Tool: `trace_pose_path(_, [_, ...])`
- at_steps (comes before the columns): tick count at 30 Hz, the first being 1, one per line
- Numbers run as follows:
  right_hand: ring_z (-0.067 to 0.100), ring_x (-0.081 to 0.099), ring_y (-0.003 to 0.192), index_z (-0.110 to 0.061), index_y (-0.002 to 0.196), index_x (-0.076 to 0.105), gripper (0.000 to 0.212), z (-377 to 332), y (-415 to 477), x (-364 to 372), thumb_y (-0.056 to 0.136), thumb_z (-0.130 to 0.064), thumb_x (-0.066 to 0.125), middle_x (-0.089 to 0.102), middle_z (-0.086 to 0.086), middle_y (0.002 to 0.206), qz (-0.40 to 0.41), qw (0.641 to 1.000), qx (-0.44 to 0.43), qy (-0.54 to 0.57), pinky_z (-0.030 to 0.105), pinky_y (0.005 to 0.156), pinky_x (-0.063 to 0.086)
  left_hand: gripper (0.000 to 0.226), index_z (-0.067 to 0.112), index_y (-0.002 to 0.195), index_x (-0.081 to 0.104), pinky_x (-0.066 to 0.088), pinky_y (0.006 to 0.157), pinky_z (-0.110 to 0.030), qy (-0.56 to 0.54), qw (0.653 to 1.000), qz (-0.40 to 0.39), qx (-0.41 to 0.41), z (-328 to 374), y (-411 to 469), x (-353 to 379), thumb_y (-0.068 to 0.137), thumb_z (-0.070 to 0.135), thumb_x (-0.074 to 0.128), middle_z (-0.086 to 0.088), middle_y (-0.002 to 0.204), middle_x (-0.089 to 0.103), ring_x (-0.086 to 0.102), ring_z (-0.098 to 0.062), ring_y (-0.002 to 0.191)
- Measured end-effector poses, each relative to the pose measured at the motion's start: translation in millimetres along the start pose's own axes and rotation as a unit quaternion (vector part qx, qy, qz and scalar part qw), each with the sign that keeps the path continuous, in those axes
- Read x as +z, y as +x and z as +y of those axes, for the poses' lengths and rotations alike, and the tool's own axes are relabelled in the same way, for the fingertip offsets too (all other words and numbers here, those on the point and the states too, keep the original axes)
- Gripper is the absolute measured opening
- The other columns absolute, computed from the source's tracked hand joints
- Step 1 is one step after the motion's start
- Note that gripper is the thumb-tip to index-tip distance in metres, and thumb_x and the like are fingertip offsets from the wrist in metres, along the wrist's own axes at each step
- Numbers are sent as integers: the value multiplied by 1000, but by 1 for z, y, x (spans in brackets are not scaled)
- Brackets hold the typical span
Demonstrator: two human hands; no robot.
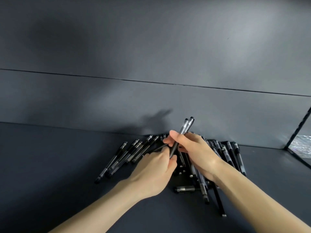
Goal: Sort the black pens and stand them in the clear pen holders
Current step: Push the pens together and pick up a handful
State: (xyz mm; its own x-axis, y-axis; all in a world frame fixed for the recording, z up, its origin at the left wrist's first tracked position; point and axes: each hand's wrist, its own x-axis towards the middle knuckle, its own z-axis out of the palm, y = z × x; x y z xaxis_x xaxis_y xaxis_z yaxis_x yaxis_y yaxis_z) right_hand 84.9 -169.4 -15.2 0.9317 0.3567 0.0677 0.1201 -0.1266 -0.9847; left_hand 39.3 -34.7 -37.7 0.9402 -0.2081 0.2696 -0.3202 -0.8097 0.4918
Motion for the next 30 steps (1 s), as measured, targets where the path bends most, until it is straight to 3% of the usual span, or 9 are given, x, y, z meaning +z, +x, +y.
trace_pose_path(6, [24,67,70,-9,86,47,25,-6,0,-4,101,-26,37,70,17,83,81,977,-6,196,32,70,55,44,19,68,44,33,70,-30,2,997,77,19,-16,4,-11,95,50,31,6,75,46,45,-14,74])
trace_pose_path(9, [25,63,58,-7,93,45,20,-7,1,-6,102,-22,36,63,14,69,112,969,-18,221,38,64,57,28,19,89,58,36,78,-28,33,991,121,-41,-39,13,-14,95,43,45,6,91,50,48,-15,91])
trace_pose_path(11, [21,52,53,-7,96,48,17,-5,2,-6,102,-19,37,52,7,62,118,965,-14,235,38,59,55,29,20,109,59,37,85,-27,101,989,80,-75,-51,16,-11,94,42,50,6,101,46,45,-16,106])
trace_pose_path(13, [16,40,51,-7,96,50,16,-4,3,-5,101,-16,39,42,3,61,112,962,-10,251,31,52,48,31,20,112,60,37,88,-26,139,985,61,-81,-56,19,-8,93,43,51,4,105,45,43,-17,109])
trace_pose_path(18, [9,23,43,-3,88,58,16,1,6,-3,96,-16,51,30,-2,55,104,974,12,203,19,37,24,24,19,93,63,36,72,-26,158,977,114,-86,-48,20,-10,94,39,51,4,94,51,50,-18,98])
trace_pose_path(21, [7,23,38,-1,85,59,22,3,6,-3,91,-21,61,36,-2,51,110,981,27,158,18,34,20,22,14,79,66,40,65,-27,-47,975,188,-105,-37,15,-14,89,34,61,4,71,58,53,-16,69])
trace_pose_path(25, [7,25,40,-4,82,56,23,4,9,0,86,-24,66,37,-1,57,113,979,19,168,18,34,22,16,17,74,71,36,55,-17,-222,970,93,-23,-14,7,-8,85,28,67,5,59,60,46,-1,54])
trace_pose_path(28, [8,33,44,-10,73,53,26,3,11,-5,94,-24,55,41,0,59,143,975,21,169,18,38,29,25,16,75,70,38,60,-23,-189,980,56,-8,-19,7,-1,88,35,62,-3,67,61,45,-3,59])
trace_pose_path(30, [12,40,48,-13,68,48,31,1,11,-11,97,-25,49,45,2,60,157,967,15,200,23,48,36,21,18,79,70,36,63,-17,-133,987,89,-10,-29,7,0,88,34,61,6,75,59,49,-4,67])
